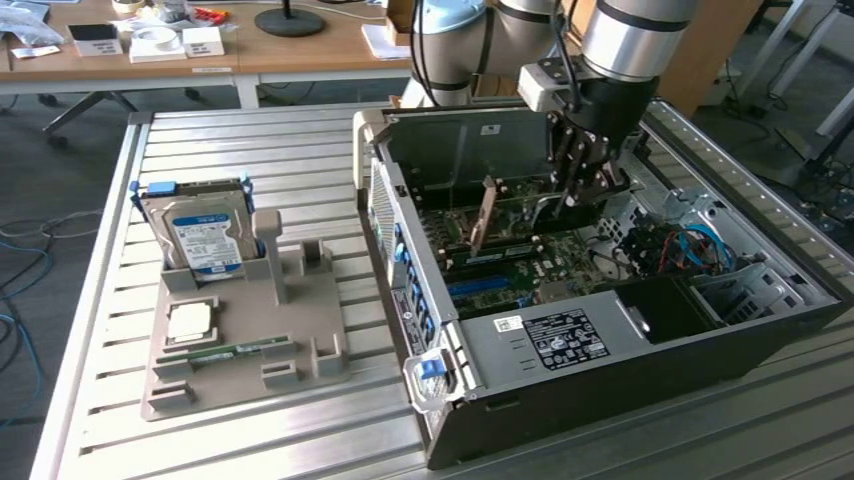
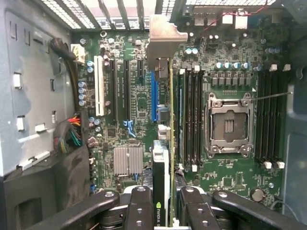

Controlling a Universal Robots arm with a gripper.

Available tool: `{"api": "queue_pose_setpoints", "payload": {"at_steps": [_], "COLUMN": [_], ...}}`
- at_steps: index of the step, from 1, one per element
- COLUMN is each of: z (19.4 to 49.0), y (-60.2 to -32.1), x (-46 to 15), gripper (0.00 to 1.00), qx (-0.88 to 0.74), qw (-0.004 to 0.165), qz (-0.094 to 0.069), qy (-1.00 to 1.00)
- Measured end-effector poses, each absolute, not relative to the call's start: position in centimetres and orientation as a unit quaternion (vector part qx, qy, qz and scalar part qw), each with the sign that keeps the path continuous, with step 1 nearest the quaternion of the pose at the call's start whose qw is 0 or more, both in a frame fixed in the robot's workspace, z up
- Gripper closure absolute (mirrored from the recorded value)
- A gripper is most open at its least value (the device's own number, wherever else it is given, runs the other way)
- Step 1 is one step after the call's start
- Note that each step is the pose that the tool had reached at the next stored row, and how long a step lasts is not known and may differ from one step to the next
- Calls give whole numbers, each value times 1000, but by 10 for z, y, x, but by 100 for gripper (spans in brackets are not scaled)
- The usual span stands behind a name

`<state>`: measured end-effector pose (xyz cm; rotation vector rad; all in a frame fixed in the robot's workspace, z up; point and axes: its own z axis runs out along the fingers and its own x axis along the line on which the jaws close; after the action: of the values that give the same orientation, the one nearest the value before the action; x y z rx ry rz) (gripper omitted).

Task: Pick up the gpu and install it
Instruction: 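Insert the gpu into the slot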

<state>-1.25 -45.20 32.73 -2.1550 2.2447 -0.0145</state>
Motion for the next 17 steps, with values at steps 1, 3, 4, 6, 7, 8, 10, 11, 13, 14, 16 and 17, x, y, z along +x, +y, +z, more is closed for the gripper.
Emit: {"api": "queue_pose_setpoints", "payload": {"at_steps": [1, 3, 4, 6, 7, 8, 10, 11, 13, 14, 16, 17], "z": [327, 327, 326, 326, 326, 325, 325, 325, 325, 325, 325, 325], "y": [-452, -452, -452, -453, -453, -453, -453, -453, -453, -453, -453, -453], "x": [-13, -13, -14, -15, -16, -17, -18, -18, -18, -18, -18, -18], "gripper": [73, 73, 73, 73, 73, 73, 73, 73, 73, 73, 73, 73], "qx": [-691, -689, -689, -687, -686, -684, -683, -683, -683, -683, -683, -683], "qw": [15, 15, 15, 15, 15, 15, 15, 15, 15, 15, 14, 13], "qz": [-5, -5, -5, -5, -5, -5, -5, -5, -5, -5, -5, -6], "qy": [723, 724, 725, 727, 728, 729, 730, 730, 730, 730, 730, 730]}}
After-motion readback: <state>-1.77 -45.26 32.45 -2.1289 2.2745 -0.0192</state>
